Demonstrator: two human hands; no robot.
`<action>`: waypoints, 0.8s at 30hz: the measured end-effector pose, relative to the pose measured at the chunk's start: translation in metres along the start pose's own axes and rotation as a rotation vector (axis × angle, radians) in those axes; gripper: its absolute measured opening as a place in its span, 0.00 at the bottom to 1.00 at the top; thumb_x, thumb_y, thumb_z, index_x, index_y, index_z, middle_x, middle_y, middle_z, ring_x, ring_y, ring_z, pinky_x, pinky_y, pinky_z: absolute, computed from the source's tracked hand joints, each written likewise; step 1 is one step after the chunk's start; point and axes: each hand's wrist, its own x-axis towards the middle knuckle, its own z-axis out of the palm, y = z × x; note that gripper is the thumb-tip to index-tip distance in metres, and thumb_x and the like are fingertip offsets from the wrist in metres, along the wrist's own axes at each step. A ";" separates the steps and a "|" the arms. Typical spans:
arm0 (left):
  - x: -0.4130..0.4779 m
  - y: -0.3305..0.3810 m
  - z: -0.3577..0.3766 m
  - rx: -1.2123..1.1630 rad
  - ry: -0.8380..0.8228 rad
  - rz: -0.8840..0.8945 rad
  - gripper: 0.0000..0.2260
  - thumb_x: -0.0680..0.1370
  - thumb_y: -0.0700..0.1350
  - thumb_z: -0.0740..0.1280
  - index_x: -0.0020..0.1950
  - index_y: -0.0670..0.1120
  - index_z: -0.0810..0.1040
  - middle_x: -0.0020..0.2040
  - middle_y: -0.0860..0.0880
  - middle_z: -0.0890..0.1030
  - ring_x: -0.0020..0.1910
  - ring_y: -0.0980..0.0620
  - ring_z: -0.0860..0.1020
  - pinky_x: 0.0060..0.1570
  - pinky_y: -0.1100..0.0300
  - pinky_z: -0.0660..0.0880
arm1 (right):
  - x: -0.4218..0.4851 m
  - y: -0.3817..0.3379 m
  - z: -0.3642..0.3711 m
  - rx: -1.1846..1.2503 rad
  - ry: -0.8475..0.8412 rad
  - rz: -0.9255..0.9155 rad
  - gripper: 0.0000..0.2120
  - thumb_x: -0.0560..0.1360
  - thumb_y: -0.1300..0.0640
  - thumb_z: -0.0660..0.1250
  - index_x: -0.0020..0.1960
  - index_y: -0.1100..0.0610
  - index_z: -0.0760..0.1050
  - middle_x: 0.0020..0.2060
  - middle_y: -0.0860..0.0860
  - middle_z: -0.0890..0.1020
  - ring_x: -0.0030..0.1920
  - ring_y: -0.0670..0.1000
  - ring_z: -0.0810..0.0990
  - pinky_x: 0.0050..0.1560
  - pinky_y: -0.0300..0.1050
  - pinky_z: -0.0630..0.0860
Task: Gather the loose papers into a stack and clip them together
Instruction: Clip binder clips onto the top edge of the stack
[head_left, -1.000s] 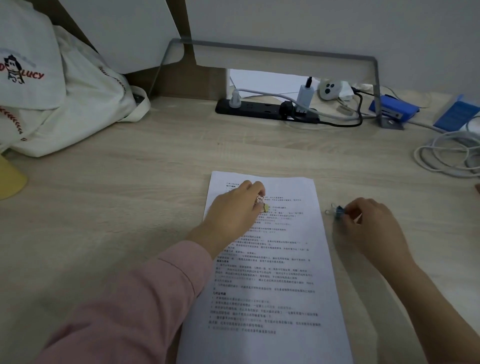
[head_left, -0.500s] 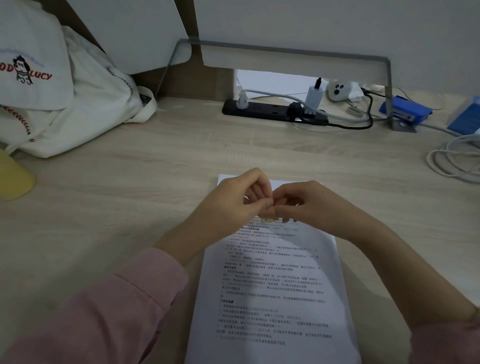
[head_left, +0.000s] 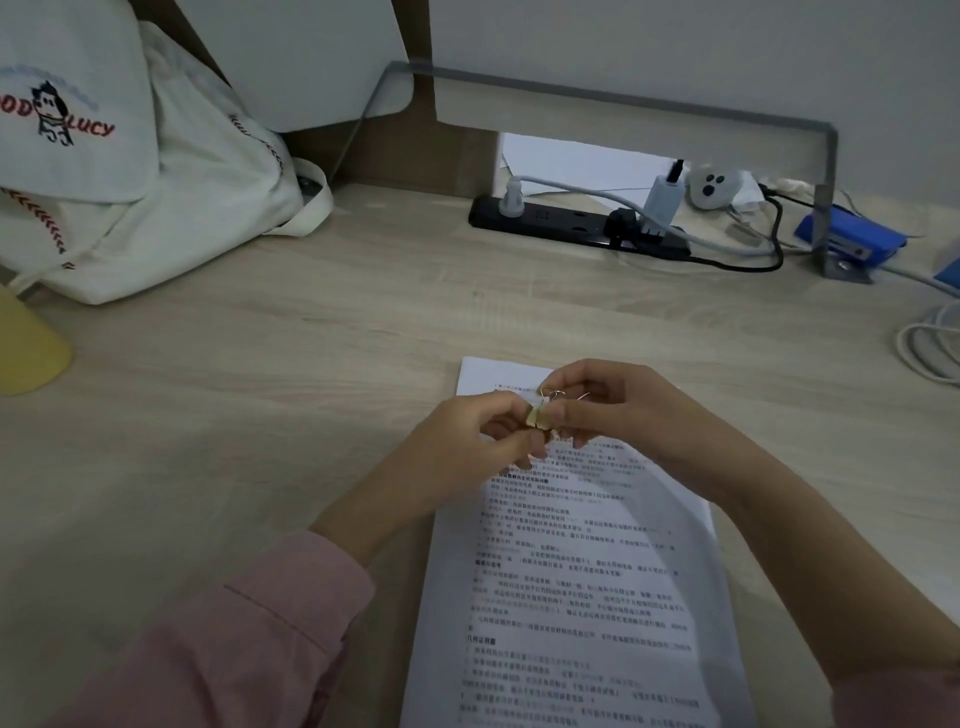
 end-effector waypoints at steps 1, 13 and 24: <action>0.001 0.000 -0.001 -0.019 -0.006 -0.001 0.07 0.74 0.40 0.69 0.39 0.52 0.78 0.34 0.56 0.81 0.32 0.62 0.78 0.36 0.70 0.73 | 0.002 -0.001 0.000 -0.022 -0.003 0.000 0.11 0.70 0.58 0.71 0.52 0.58 0.78 0.41 0.54 0.83 0.40 0.49 0.80 0.42 0.37 0.76; 0.016 -0.011 -0.021 0.098 -0.046 -0.015 0.06 0.75 0.44 0.67 0.40 0.56 0.76 0.39 0.58 0.80 0.37 0.65 0.77 0.37 0.73 0.70 | 0.028 -0.003 -0.004 -0.093 -0.059 -0.013 0.08 0.73 0.55 0.68 0.48 0.57 0.82 0.41 0.53 0.85 0.40 0.46 0.82 0.43 0.34 0.78; 0.077 -0.009 -0.056 0.799 -0.180 -0.115 0.24 0.71 0.52 0.70 0.64 0.51 0.68 0.59 0.52 0.65 0.62 0.54 0.62 0.61 0.55 0.67 | 0.044 0.020 -0.007 0.023 -0.060 0.189 0.11 0.72 0.55 0.68 0.50 0.60 0.82 0.46 0.58 0.85 0.42 0.47 0.82 0.47 0.34 0.79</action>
